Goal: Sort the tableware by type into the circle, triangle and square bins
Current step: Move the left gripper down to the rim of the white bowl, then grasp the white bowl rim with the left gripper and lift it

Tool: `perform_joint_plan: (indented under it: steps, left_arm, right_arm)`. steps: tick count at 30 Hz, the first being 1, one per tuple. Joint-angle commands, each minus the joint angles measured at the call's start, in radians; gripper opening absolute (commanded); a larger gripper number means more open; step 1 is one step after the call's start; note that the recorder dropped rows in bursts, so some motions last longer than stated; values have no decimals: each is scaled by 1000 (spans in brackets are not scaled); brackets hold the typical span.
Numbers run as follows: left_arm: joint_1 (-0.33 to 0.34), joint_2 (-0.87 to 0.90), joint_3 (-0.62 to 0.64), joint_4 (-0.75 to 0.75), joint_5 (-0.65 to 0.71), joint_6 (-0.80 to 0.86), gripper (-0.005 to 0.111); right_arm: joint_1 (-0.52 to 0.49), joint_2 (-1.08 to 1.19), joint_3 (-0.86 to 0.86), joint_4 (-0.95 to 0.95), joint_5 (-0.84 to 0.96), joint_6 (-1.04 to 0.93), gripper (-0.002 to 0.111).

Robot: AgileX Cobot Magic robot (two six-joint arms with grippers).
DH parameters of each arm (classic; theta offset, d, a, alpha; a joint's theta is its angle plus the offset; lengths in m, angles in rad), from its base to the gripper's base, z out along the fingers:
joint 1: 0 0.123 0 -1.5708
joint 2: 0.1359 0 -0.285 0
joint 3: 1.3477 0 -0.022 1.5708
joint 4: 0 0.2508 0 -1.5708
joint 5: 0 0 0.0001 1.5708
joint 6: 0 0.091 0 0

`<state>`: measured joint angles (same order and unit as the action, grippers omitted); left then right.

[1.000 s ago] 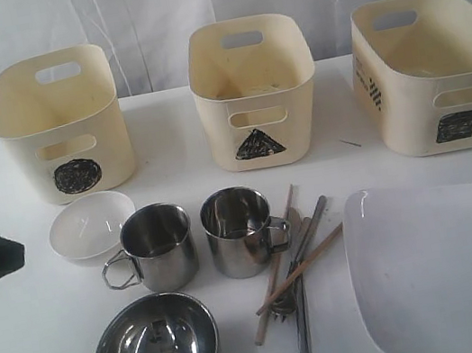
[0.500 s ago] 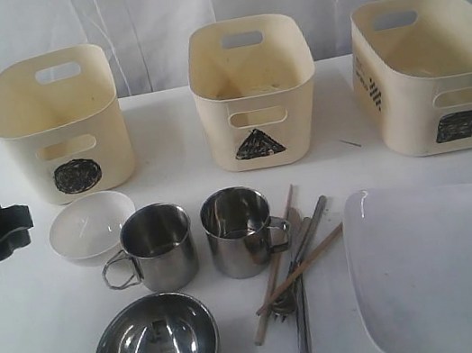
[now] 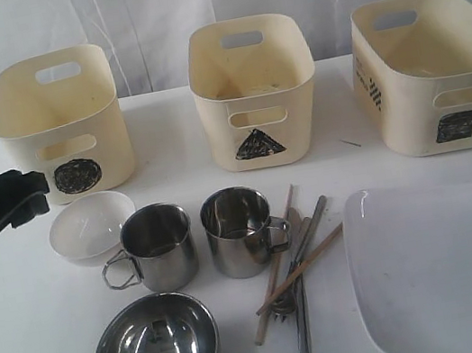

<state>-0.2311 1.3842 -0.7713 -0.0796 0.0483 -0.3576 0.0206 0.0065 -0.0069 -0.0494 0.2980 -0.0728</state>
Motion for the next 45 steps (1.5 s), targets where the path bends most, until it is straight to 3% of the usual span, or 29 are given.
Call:
perform_joint_plan:
  steps: [1, 19, 36, 45]
  left_arm:
    - [-4, 48, -30, -6, 12, -6, 73]
    - [-4, 169, -56, -1, -6, 19, 73]
    - [-4, 311, -57, -1, -211, 21, 73]
    - [-38, 409, -146, 28, -222, 21, 73]
  right_arm:
    - [3, -6, 7, -2, -5, -1, 0]
    - [3, -6, 7, -2, -5, -1, 0]
    - [3, -6, 7, -2, -5, -1, 0]
    - [3, -6, 7, -2, -5, -1, 0]
